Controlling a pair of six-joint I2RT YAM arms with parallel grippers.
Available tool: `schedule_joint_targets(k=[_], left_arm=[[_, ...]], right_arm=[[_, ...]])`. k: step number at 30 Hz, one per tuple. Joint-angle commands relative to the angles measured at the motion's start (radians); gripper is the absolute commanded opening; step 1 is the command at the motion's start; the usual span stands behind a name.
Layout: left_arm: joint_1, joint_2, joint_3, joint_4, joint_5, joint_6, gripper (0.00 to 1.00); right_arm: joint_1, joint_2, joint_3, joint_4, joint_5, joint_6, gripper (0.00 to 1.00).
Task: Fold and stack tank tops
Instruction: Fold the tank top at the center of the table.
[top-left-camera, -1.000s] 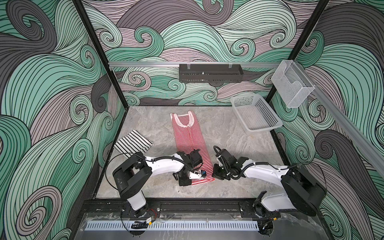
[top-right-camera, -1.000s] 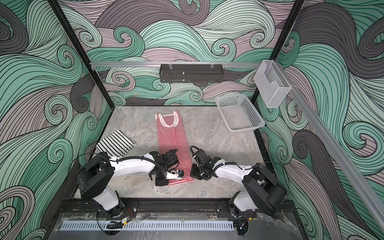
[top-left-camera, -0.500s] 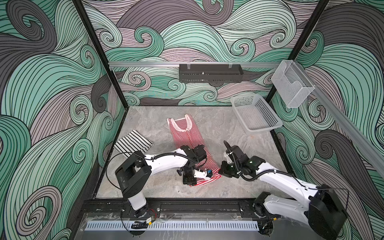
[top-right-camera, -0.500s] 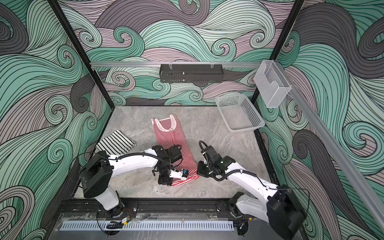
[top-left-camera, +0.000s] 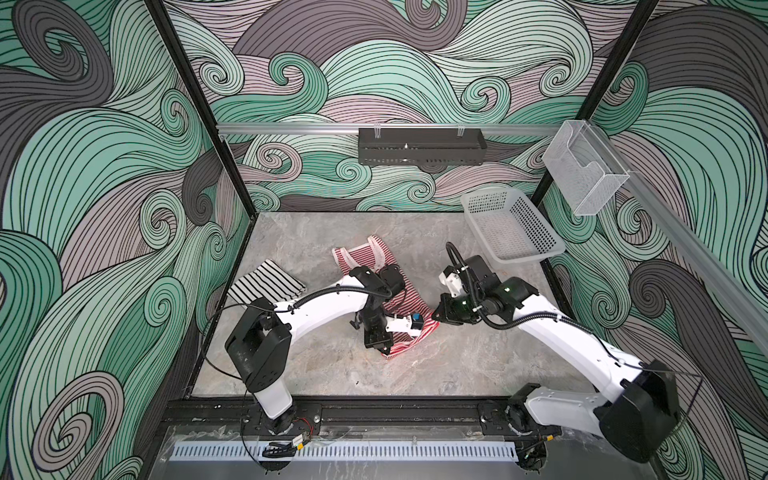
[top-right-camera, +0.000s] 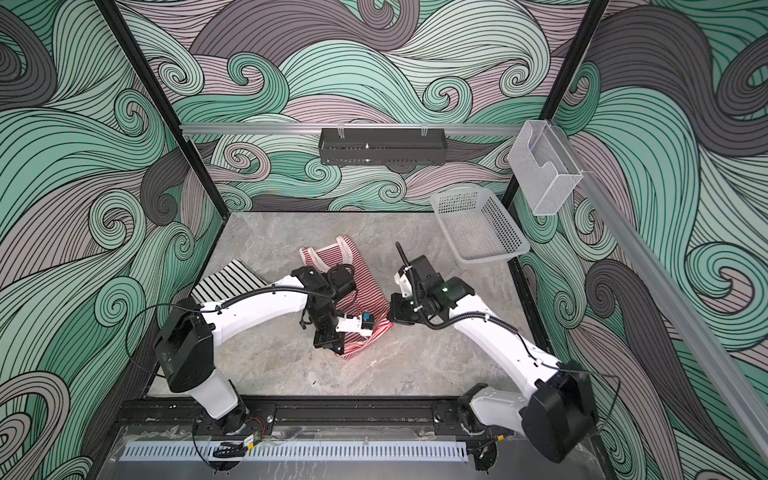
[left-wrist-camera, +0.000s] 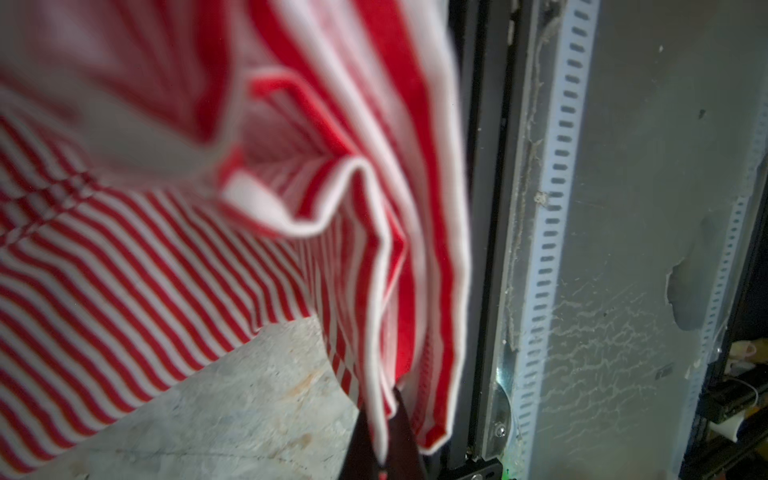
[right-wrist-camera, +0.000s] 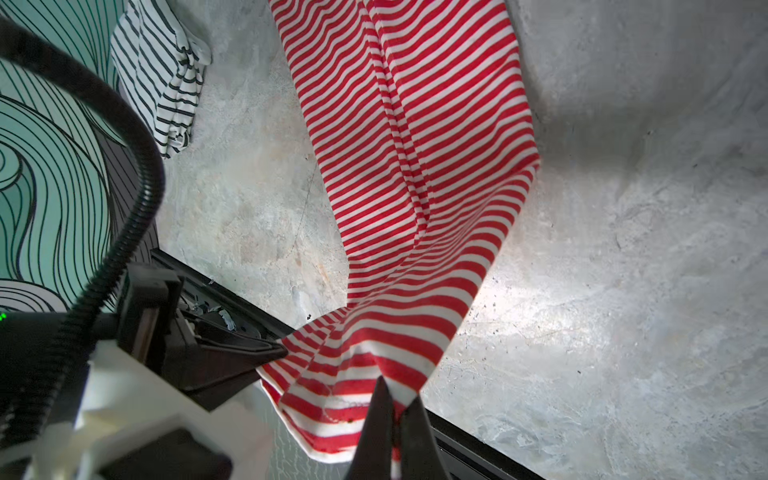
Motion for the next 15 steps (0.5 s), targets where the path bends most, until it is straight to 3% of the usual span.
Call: schedule_joint_targets(k=[1, 15], left_arm=[[0.085, -0.002, 0.051, 0.007, -0.047, 0.053, 0.0], [0.333, 0.207, 0.306, 0.021, -0.137, 0.135, 0.0]], right_arm=[[-0.016, 0.102, 0.098, -0.023, -0.023, -0.099, 0.0], [-0.042, 0.605, 0.572, -0.033, -0.09, -0.202, 0.0]])
